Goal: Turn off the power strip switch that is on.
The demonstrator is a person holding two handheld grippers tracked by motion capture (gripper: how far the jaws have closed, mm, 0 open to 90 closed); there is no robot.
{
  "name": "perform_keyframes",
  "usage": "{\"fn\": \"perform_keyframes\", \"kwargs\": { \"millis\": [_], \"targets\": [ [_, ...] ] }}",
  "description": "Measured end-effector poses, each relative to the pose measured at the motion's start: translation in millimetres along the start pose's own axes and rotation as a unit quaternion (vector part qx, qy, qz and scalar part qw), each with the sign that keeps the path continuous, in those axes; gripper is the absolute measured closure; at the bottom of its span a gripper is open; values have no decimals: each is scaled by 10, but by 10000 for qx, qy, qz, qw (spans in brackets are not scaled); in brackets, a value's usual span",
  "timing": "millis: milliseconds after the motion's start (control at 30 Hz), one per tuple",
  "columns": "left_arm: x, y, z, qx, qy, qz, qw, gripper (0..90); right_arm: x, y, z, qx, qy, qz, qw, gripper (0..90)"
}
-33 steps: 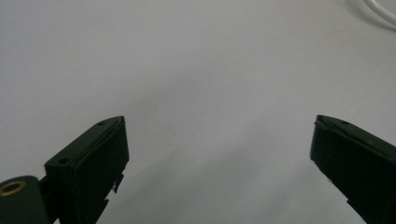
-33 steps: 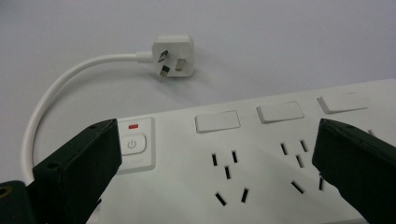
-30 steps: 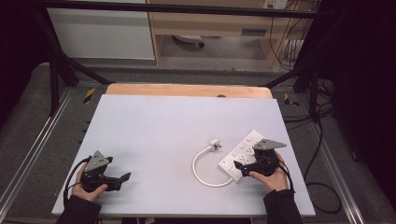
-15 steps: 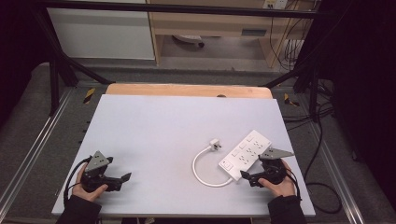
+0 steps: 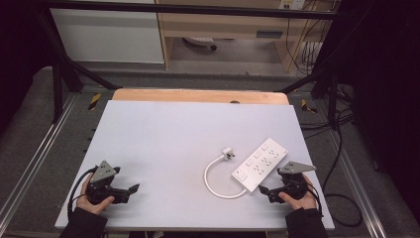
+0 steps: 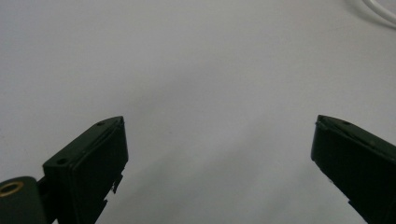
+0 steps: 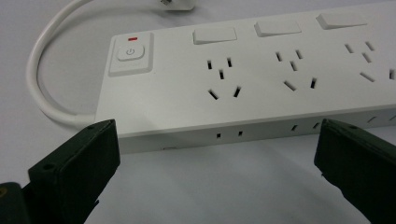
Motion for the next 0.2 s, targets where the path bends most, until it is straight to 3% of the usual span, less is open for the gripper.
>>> {"fn": "perform_keyframes", "kwargs": {
  "millis": [200],
  "targets": [
    [2, -2, 5, -2, -17, -11, 10000, 36, -7, 6, 0, -1, 39, -18, 10000, 10]
  ]
}}
Point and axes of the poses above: each handheld gripper's, and its own axes: y roughly backward along the jaws, x roughly out of its top, z roughly to its right, the point moved 3 cm from there along -y, roughly forward along the jaws, and after that the axes turned 4 degrees about x, right-handed, at the moved point
